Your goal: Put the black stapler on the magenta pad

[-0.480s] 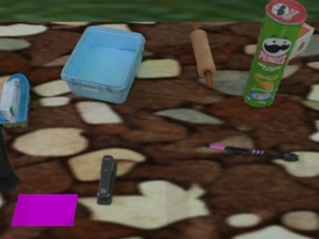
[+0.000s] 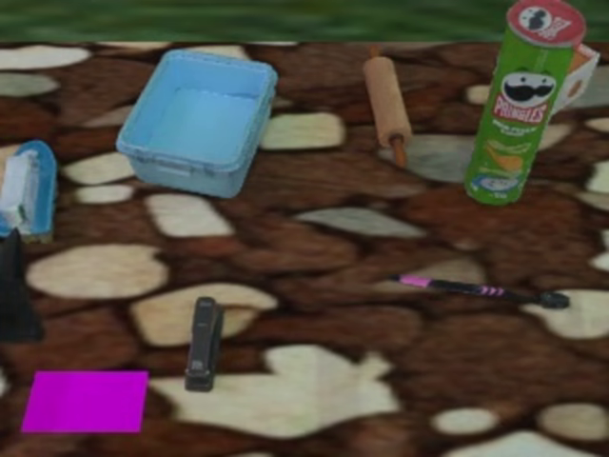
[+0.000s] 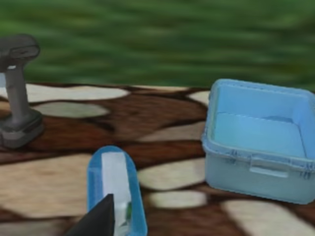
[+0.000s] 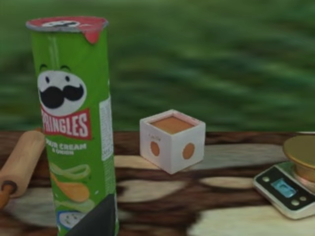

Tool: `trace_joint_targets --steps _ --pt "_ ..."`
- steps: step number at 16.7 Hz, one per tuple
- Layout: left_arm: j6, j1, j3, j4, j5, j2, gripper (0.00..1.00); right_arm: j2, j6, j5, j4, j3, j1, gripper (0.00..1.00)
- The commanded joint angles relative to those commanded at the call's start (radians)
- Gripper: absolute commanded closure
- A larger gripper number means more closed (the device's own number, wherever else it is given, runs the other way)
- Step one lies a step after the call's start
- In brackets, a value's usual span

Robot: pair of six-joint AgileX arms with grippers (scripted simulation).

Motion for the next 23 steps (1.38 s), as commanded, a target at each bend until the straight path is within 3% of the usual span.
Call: trace_joint_targets --steps 15,23 --pt "-0.294 -0.343 1.029 -0.822 -0.002 1.374 0.00 0.000 0.000 0.000 0.000 0.000 0.000 0.00" --pt "-0.363 -0.424 1.282 -1.003 -0.002 1.679 0.00 0.000 0.000 0.000 0.000 0.000 0.000 0.00"
